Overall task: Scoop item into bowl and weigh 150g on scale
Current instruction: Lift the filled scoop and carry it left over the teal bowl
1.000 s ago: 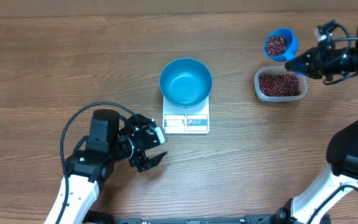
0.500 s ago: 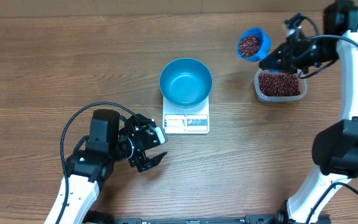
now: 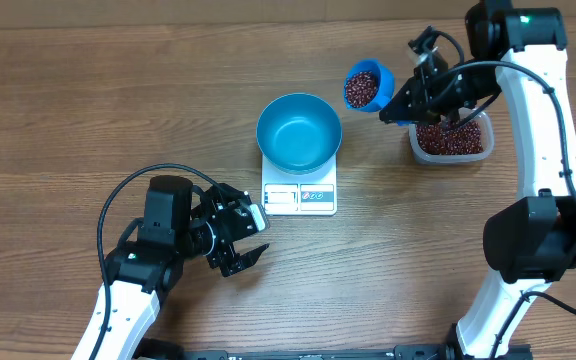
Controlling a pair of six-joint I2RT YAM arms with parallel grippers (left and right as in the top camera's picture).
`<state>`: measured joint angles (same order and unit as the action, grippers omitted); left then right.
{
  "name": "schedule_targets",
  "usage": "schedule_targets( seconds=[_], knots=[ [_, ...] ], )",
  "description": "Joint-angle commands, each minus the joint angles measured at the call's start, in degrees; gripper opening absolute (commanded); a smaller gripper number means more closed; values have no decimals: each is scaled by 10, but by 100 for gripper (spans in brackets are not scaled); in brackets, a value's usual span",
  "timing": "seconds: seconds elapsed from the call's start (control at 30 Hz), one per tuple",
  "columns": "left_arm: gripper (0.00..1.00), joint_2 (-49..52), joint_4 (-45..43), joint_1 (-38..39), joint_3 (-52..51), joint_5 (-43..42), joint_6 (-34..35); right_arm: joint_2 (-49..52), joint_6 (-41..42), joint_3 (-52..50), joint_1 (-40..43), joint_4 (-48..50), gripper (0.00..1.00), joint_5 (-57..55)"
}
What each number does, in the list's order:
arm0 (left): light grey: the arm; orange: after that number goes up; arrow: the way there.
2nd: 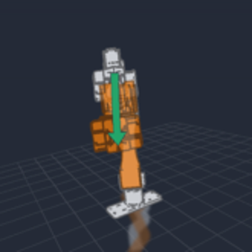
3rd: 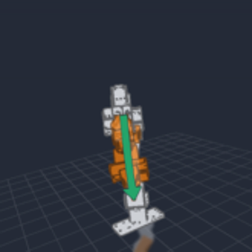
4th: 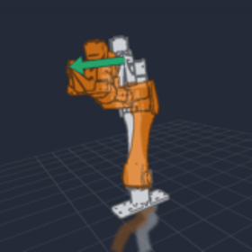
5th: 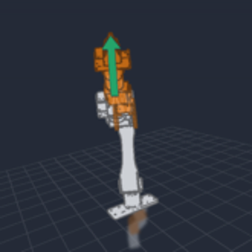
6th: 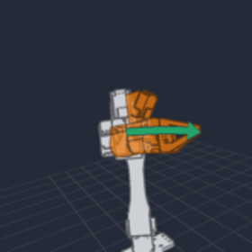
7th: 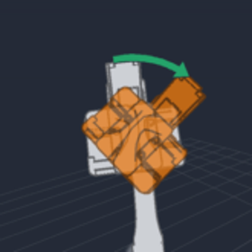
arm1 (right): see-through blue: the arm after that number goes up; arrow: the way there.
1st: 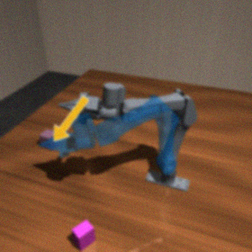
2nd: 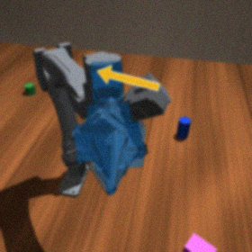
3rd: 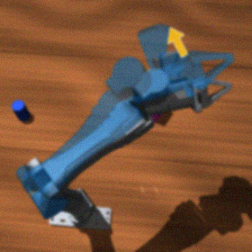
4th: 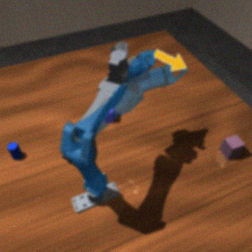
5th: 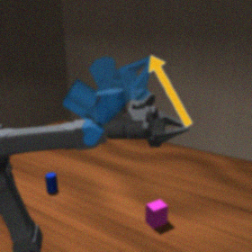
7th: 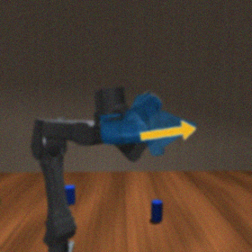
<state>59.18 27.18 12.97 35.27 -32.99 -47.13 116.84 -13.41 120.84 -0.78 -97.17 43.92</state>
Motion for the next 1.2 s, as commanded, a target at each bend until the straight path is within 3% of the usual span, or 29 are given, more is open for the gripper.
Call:
schedule_targets(
  seconds=[0.0, 1.17],
  knots=[
    [99, 4, 0, -3, -3, -9, -11, -32, 6, 20, -17, 1, 4, 5],
    [99, 4, 0, -3, -3, -9, -11, -38, 42, 20, -105, 6, 4, -24]
  ],
)
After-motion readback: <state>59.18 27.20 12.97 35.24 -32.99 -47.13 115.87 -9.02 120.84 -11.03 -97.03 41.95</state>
